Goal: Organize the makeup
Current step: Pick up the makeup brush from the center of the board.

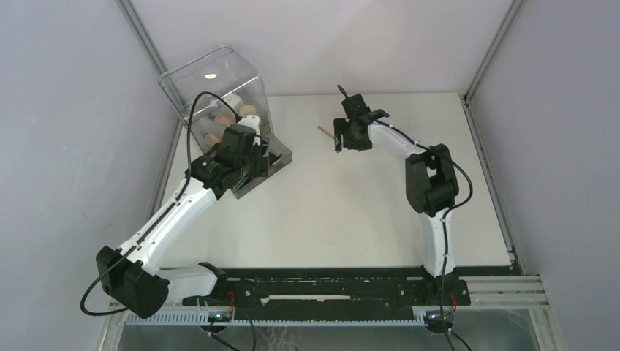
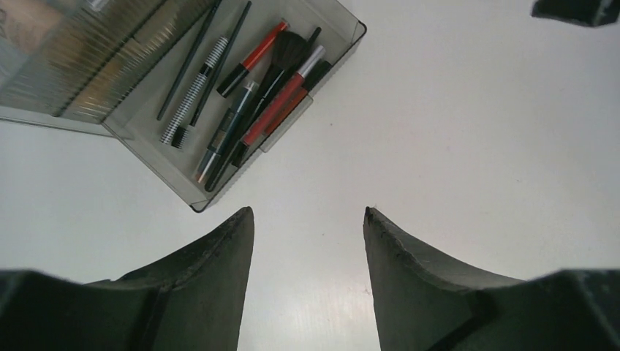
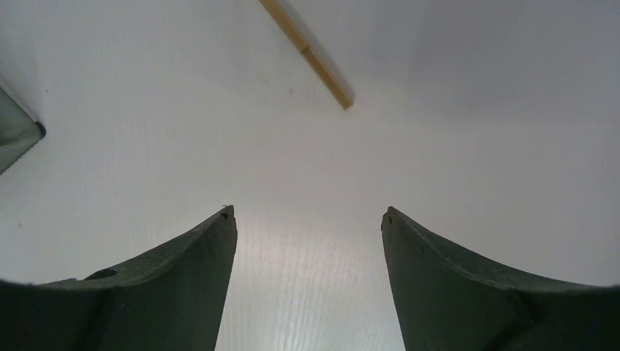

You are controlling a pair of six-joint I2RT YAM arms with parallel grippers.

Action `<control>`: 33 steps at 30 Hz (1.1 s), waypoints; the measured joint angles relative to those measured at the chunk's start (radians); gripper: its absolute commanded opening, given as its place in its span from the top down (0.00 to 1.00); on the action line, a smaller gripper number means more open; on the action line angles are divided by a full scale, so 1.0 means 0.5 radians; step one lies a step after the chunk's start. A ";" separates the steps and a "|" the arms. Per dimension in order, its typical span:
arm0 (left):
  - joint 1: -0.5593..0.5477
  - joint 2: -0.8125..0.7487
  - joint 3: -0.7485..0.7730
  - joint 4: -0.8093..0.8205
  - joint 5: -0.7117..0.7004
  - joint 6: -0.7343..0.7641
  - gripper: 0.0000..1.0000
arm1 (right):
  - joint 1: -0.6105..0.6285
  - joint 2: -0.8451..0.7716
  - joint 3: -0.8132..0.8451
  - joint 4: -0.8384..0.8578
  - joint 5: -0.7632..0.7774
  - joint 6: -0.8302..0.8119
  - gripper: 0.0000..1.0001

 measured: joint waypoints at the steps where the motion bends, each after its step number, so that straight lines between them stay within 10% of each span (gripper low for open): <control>1: 0.000 -0.002 -0.010 0.005 0.010 -0.011 0.39 | 0.004 0.063 0.083 -0.039 0.002 -0.010 0.21; 14: 0.072 -0.027 -0.056 0.038 0.098 -0.066 0.39 | -0.002 0.828 1.241 -0.450 0.081 -0.100 0.36; 23: 0.088 -0.051 -0.056 0.040 0.109 -0.079 0.39 | -0.052 1.024 1.406 -0.513 -0.011 -0.085 0.45; 33: 0.097 -0.051 -0.056 0.050 0.132 -0.093 0.39 | 0.030 1.037 1.413 -0.571 0.181 -0.153 0.89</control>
